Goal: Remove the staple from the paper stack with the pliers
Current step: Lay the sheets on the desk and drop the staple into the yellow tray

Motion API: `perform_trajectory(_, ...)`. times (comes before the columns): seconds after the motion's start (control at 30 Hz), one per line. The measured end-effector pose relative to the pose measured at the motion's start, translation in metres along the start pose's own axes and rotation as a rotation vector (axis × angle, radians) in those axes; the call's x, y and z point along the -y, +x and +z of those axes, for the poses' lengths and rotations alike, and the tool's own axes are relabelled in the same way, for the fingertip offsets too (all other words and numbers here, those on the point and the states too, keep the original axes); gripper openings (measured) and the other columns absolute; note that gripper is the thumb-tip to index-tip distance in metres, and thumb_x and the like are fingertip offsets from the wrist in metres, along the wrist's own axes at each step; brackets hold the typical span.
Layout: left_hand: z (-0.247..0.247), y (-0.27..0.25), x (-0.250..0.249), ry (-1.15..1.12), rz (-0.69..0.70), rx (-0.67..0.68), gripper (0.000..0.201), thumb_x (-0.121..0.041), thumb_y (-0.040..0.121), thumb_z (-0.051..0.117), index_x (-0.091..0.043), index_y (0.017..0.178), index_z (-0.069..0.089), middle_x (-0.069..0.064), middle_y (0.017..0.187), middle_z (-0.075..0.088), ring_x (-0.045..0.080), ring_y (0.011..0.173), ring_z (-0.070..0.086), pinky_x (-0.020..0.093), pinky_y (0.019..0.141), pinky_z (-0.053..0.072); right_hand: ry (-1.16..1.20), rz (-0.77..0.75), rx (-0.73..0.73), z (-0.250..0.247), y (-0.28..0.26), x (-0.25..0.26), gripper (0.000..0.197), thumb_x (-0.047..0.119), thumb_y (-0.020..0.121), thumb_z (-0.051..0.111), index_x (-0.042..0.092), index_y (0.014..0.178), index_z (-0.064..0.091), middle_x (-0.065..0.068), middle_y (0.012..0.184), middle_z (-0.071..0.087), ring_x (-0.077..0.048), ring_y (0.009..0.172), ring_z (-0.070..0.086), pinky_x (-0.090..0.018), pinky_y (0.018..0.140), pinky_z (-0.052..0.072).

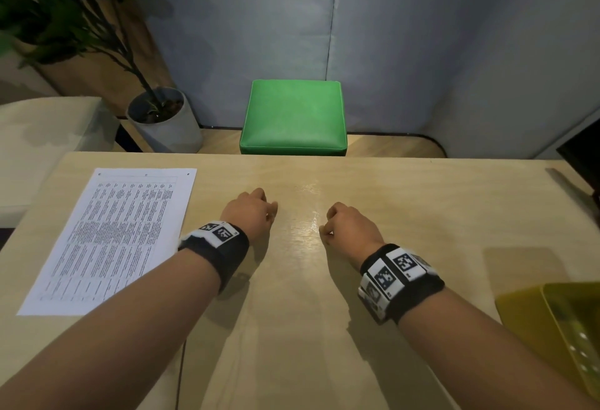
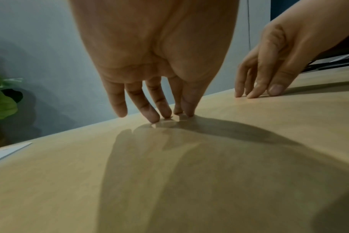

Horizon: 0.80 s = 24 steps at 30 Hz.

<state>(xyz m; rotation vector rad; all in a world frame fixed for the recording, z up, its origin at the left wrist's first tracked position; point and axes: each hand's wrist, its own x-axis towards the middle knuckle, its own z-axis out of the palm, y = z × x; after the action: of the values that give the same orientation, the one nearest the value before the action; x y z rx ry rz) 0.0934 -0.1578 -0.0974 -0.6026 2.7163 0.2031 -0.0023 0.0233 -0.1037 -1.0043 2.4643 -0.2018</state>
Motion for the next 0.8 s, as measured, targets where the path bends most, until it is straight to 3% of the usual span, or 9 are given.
perform_trajectory(0.13,0.010,-0.014,0.003,-0.097,-0.027,-0.060,0.029,-0.037,0.094,0.050,-0.022,0.111,0.070,0.002,0.115,0.055,0.025,0.103,0.054,0.032,0.079,0.044,0.022,0.000,-0.028,-0.002,-0.008,-0.001,0.018,0.024,0.089,0.060,0.019,0.099,0.075,0.002,0.114,0.051,-0.019,0.105,0.052,-0.031,0.079,0.050)
perform_trajectory(0.3,0.011,-0.015,0.001,-0.076,-0.031,-0.151,0.023,-0.034,0.091,0.055,-0.023,0.102,0.072,-0.003,0.110,0.060,0.022,0.096,0.060,0.027,0.073,0.037,0.027,0.016,-0.078,-0.002,-0.011,0.001,0.017,0.013,0.085,0.063,0.023,0.091,0.076,0.004,0.106,0.058,-0.018,0.100,0.055,-0.028,0.071,0.046)
perform_trajectory(0.47,0.011,-0.014,-0.006,0.029,-0.005,-0.138,0.019,-0.018,0.087,0.055,-0.021,0.100,0.070,0.001,0.108,0.058,0.025,0.095,0.061,0.036,0.096,0.036,-0.055,-0.039,-0.089,-0.004,-0.016,0.008,0.023,0.014,0.092,0.053,0.019,0.099,0.074,0.000,0.109,0.061,-0.022,0.099,0.057,-0.035,0.079,0.052)
perform_trajectory(0.57,0.015,-0.022,-0.007,0.032,0.005,-0.150,0.023,-0.017,0.092,0.048,-0.016,0.103,0.069,0.004,0.111,0.058,0.027,0.098,0.059,0.037,0.098,0.037,-0.062,-0.043,-0.089,-0.003,-0.019,0.007,0.026,0.013,0.092,0.050,0.018,0.099,0.074,0.000,0.107,0.061,-0.022,0.098,0.057,-0.035,0.079,0.052)
perform_trajectory(0.7,0.029,-0.044,-0.005,-0.074,0.025,-0.171,0.023,-0.021,0.092,0.049,-0.020,0.094,0.072,-0.001,0.107,0.059,0.023,0.095,0.057,0.039,0.104,0.032,-0.031,-0.025,-0.075,0.006,-0.020,0.000,0.021,0.018,0.091,0.054,0.016,0.099,0.073,0.001,0.105,0.060,-0.019,0.094,0.057,-0.030,0.072,0.048)
perform_trajectory(0.8,0.036,-0.062,-0.004,-0.118,0.014,-0.141,0.026,-0.031,0.095,0.049,-0.021,0.098,0.072,-0.004,0.108,0.059,0.019,0.100,0.056,0.041,0.109,0.027,-0.004,0.019,-0.057,0.013,-0.020,-0.004,0.017,0.021,0.087,0.058,0.015,0.098,0.069,0.000,0.104,0.059,-0.018,0.086,0.059,-0.027,0.064,0.044)
